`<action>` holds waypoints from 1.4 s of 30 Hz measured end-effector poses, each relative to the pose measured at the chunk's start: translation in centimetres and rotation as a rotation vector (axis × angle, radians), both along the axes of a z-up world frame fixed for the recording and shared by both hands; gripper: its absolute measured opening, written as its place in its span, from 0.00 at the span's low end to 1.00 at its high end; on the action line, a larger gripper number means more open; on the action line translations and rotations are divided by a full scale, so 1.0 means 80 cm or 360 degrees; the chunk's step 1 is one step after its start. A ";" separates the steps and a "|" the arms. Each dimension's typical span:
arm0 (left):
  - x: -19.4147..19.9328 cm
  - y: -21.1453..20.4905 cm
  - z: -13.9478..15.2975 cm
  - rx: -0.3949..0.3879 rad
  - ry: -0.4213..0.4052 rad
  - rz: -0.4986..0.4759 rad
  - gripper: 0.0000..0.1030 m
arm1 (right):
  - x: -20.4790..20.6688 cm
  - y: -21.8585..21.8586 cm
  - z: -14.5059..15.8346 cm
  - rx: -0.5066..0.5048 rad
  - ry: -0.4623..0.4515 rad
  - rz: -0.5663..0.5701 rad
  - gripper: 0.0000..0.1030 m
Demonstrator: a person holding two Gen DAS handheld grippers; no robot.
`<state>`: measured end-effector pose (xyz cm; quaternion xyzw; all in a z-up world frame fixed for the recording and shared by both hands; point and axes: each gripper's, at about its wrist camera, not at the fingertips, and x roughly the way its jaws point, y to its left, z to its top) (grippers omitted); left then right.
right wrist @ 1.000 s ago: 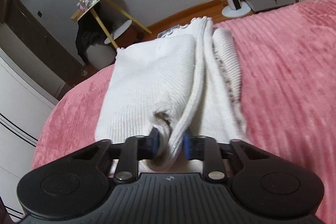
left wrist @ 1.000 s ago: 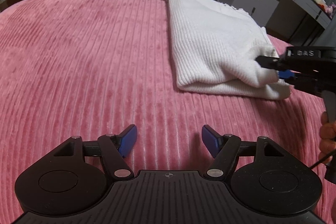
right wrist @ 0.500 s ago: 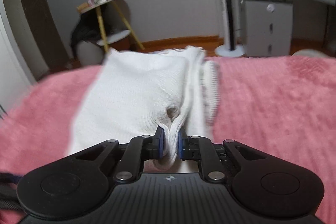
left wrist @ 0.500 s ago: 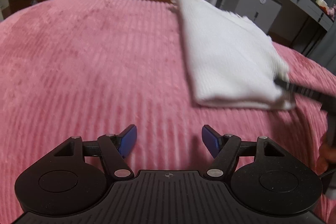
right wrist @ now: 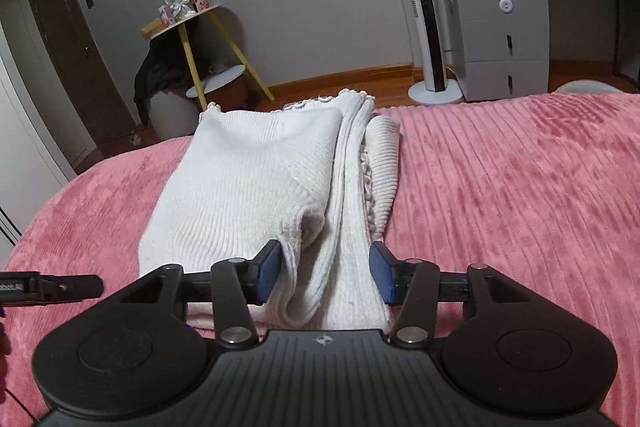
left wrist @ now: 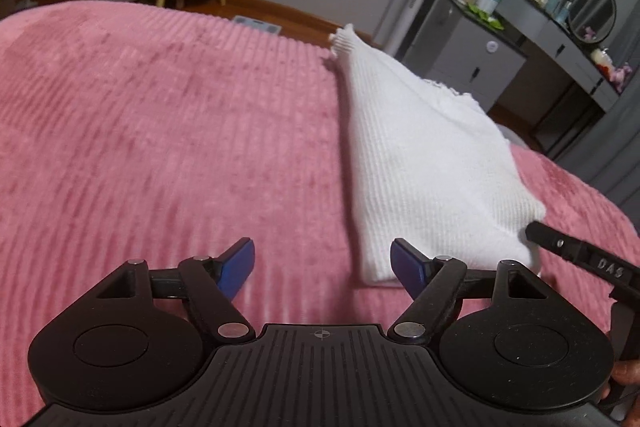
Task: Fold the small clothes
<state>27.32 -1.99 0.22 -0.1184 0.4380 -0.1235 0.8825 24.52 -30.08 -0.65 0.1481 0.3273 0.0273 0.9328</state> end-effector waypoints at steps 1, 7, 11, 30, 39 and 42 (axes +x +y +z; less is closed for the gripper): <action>0.001 -0.001 -0.002 -0.0006 0.0002 -0.0005 0.79 | 0.000 -0.003 0.003 0.0042 -0.0018 0.0011 0.47; 0.019 -0.019 -0.007 0.0075 -0.0016 -0.0010 0.79 | 0.018 -0.027 0.002 0.0395 -0.0021 -0.0009 0.46; 0.044 -0.028 -0.008 0.0025 -0.0031 -0.0029 0.79 | 0.031 -0.023 -0.008 0.0399 0.0015 0.0029 0.27; 0.122 -0.059 -0.060 -0.0297 0.0010 -0.0106 0.91 | 0.066 -0.038 -0.027 0.0104 0.0052 0.0036 0.74; 0.125 -0.066 -0.047 -0.0312 -0.0112 -0.0177 0.40 | 0.111 -0.057 -0.060 0.0543 0.0095 0.0104 0.55; 0.121 -0.057 -0.025 -0.0308 -0.0164 -0.0168 0.37 | 0.106 -0.037 -0.037 0.0391 0.0033 0.0141 0.47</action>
